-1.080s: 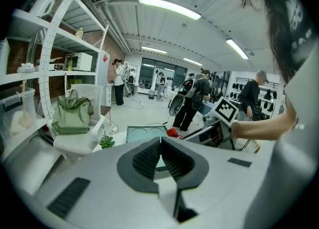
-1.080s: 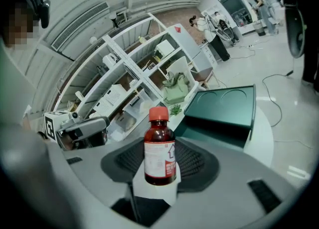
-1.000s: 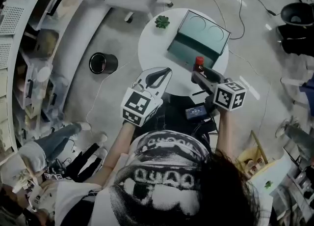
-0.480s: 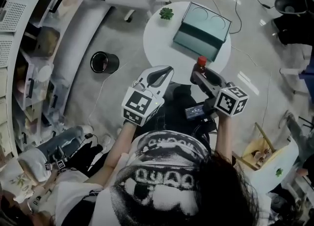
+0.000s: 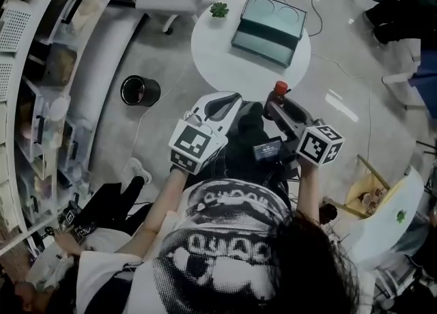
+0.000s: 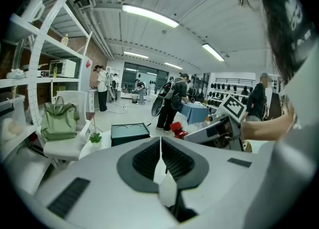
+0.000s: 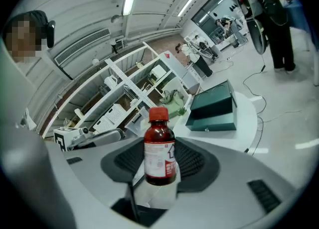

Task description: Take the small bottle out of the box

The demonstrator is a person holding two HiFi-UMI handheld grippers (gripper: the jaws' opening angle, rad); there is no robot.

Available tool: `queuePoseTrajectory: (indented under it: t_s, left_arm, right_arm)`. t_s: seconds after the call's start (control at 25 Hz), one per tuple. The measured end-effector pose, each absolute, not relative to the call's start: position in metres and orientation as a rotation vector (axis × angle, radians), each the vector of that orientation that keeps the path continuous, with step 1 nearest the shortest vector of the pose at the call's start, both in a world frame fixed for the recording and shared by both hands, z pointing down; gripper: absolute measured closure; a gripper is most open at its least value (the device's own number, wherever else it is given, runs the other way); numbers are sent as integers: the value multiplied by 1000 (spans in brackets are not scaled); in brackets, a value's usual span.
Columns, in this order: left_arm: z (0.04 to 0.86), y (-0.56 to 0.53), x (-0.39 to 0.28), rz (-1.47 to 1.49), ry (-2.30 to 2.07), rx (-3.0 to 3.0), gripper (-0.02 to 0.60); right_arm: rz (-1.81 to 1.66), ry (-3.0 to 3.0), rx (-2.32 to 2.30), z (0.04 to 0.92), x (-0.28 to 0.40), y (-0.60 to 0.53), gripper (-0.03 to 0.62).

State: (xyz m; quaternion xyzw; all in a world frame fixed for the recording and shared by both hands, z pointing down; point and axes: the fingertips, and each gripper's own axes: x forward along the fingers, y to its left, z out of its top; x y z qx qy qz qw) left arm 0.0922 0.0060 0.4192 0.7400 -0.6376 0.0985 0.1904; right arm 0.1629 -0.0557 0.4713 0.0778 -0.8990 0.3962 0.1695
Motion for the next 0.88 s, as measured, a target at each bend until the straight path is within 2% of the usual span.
queuePoseTrajectory:
  t_s: [0.88]
  left_arm:
    - [413,23,141,299,-1709,2212,565]
  right_arm:
    - [1177,-2609,393,460,219,-38,398]
